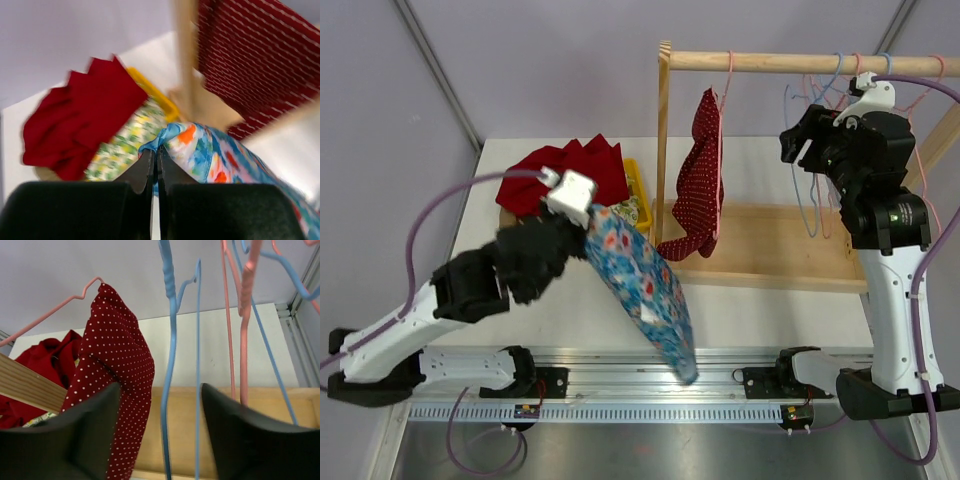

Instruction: Remove the skirt from the hanger

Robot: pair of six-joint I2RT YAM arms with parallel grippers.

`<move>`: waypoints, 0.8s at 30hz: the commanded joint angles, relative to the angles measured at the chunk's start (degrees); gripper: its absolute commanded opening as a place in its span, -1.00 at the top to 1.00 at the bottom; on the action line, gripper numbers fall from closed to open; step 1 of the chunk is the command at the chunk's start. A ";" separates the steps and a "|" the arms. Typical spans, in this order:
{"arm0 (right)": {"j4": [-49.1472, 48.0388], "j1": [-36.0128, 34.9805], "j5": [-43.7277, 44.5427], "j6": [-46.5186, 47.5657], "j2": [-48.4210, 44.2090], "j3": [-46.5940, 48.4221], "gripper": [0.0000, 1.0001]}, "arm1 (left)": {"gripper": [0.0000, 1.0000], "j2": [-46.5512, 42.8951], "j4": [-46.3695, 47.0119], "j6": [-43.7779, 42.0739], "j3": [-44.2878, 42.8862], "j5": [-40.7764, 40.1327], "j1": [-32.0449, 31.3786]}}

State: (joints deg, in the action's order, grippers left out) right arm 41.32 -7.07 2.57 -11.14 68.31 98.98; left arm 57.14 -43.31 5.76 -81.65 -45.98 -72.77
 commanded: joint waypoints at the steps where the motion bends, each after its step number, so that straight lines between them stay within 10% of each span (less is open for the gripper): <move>1: -1.59 0.04 2.26 0.24 -2.21 -1.15 -0.78 | 1.00 1.53 12.45 -14.72 -8.23 13.63 22.91; 6: -1.86 0.04 2.36 -1.52 -5.81 -2.04 -0.99 | 1.00 16.13 14.21 -10.77 -20.90 29.34 47.50; 11: -4.22 0.04 -1.94 -3.37 -10.04 -1.95 -0.99 | 1.00 31.60 10.09 -1.72 -38.13 40.25 58.96; 17: -7.92 0.04 -14.86 -4.24 -12.33 1.82 -0.99 | 1.00 33.48 17.19 2.05 -22.45 41.84 59.85; 19: -7.75 0.04 -19.24 -5.29 -10.23 3.49 -0.99 | 0.48 32.42 19.48 4.42 -12.78 42.11 60.11; 20: -8.09 0.04 -20.66 -5.47 -9.44 4.81 -0.99 | -0.38 32.33 20.19 6.35 -9.70 42.72 60.38; 24: -9.42 0.04 -24.63 -6.35 -4.08 5.61 -0.99 | -0.98 32.77 20.64 9.18 -2.91 43.43 60.64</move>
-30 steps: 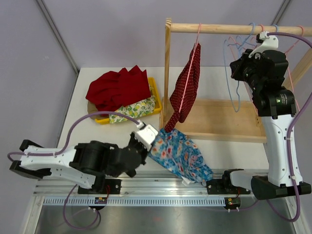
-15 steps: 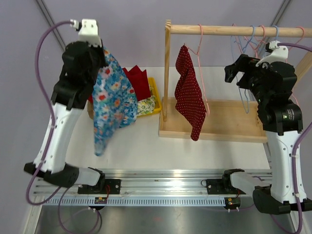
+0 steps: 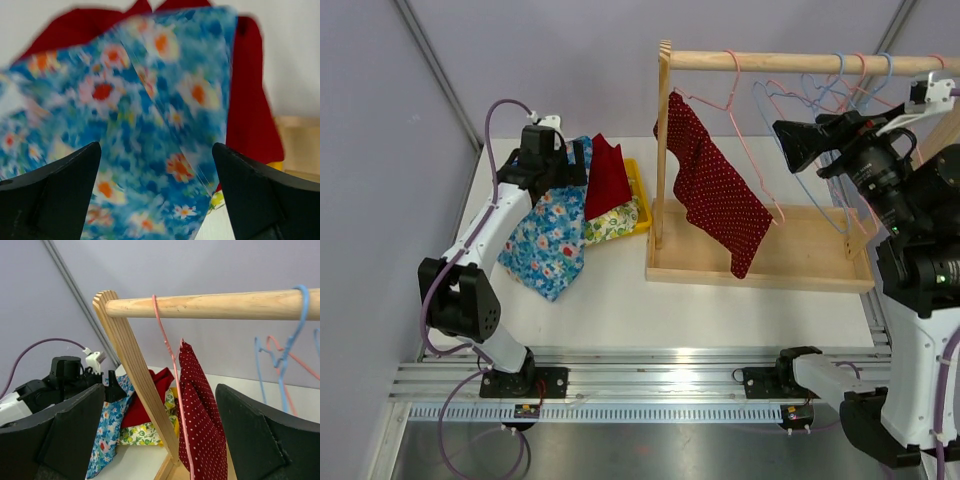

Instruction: Remove the skirt from the hanger

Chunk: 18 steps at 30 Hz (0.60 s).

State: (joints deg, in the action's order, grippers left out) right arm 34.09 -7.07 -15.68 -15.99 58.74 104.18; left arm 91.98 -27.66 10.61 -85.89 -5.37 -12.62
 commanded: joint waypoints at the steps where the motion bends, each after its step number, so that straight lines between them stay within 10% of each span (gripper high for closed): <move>1: -2.53 0.04 -6.99 -1.59 6.55 0.41 -0.99 | -0.98 -2.77 4.64 4.85 2.29 3.08 0.49; 12: -3.94 -0.66 -11.30 -2.56 17.36 -2.14 -0.88 | -0.98 -17.79 -3.28 1.87 2.21 1.85 0.49; 18: -4.82 -3.03 -10.16 -3.08 19.22 -3.90 -0.10 | -0.98 -27.89 -0.38 0.81 11.60 3.78 0.49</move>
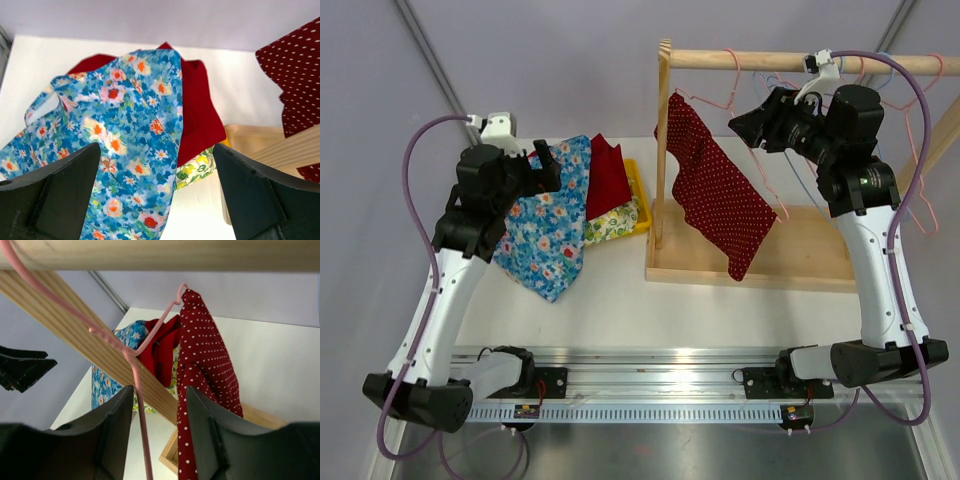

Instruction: Remove the skirt from the hanger

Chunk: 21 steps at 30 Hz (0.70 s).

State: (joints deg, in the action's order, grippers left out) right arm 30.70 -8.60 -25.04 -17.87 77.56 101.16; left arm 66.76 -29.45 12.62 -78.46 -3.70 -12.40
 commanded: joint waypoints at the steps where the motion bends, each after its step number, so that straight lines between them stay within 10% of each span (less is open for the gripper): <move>1: -1.69 -1.85 -0.72 -1.55 0.49 -1.06 -0.05 | -0.97 -3.56 1.76 -1.20 5.32 2.30 0.27; 12: -1.08 -4.41 1.65 -2.96 1.89 -0.44 1.00 | -0.98 -6.47 5.63 0.66 7.71 7.58 -5.07; 21: 2.08 -4.58 2.54 -4.01 1.81 8.07 1.00 | -0.98 -1.64 10.54 -2.51 -1.35 12.73 -24.14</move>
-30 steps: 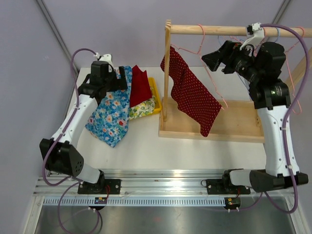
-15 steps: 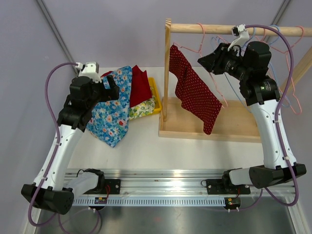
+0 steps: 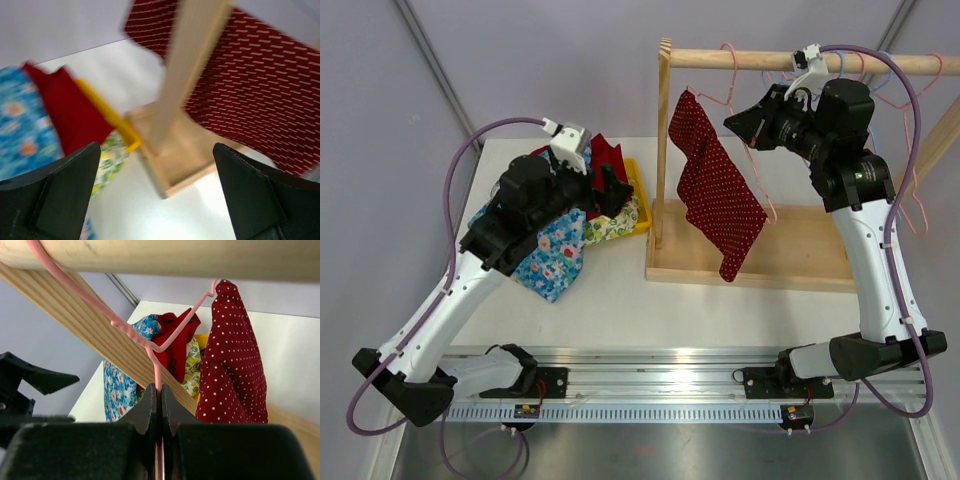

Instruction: Remove the skirt from the hanger

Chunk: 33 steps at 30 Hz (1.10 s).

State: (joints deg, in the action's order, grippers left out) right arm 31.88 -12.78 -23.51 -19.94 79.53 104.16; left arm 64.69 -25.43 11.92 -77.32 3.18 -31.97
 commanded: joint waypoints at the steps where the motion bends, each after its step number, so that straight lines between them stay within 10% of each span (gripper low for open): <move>1: 1.69 -0.41 1.09 -2.11 -0.42 5.70 1.00 | -0.98 0.62 10.19 -1.73 -2.14 7.35 -5.90; 20: 7.67 -0.41 -2.15 -7.82 -16.59 5.00 1.00 | -0.94 23.02 39.66 6.62 -4.94 15.81 -21.12; 25: 8.20 -0.41 -2.25 -8.01 -18.88 3.33 1.00 | 0.93 25.67 40.90 7.85 -7.40 15.89 -22.08; 33: 7.32 -0.50 0.91 -5.90 -19.59 0.69 1.00 | 1.00 15.50 35.10 4.69 4.67 8.70 -27.62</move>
State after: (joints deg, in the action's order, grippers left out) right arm 43.13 -12.82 -24.10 -26.59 59.96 104.95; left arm 88.12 8.60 18.48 -78.89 15.64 -56.99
